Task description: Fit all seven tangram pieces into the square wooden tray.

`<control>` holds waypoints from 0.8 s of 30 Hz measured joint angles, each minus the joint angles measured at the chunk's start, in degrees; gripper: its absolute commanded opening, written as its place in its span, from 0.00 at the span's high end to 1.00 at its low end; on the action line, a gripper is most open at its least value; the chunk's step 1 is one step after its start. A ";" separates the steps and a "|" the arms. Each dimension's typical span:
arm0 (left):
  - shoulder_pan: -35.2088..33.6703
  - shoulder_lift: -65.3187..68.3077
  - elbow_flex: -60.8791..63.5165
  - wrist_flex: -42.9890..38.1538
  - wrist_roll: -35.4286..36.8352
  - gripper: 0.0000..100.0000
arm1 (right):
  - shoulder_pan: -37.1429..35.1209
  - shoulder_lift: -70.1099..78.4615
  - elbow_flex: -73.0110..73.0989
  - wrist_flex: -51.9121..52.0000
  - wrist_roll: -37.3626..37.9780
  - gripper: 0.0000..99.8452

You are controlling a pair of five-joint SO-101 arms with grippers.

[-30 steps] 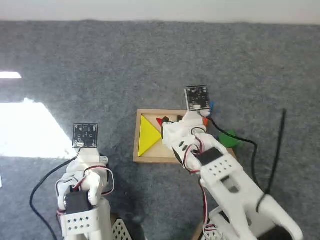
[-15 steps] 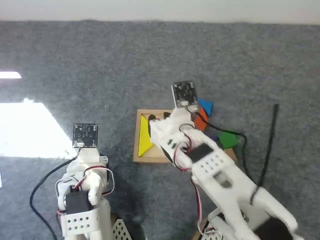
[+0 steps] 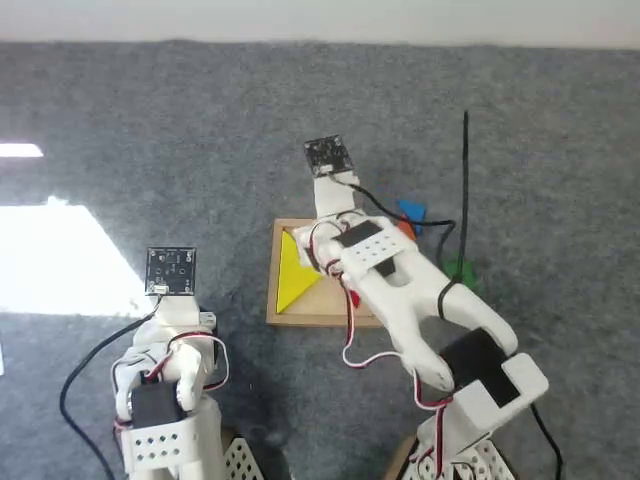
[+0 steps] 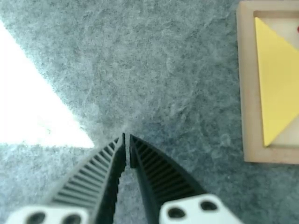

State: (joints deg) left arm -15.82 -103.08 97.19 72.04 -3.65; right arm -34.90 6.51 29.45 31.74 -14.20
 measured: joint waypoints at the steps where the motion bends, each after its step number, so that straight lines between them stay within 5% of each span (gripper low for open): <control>1: 0.00 0.00 0.00 0.00 0.00 0.99 | 0.62 0.00 -0.44 0.26 0.70 0.83; 10: 0.00 0.00 0.00 0.00 0.00 0.99 | 1.85 4.66 -3.34 3.08 14.07 0.83; 24: 0.00 0.00 0.00 0.00 0.00 0.99 | -1.14 5.89 -4.40 4.22 21.45 0.84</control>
State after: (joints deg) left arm -15.82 -103.08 97.19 72.04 -3.65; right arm -36.04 12.40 25.05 35.96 7.25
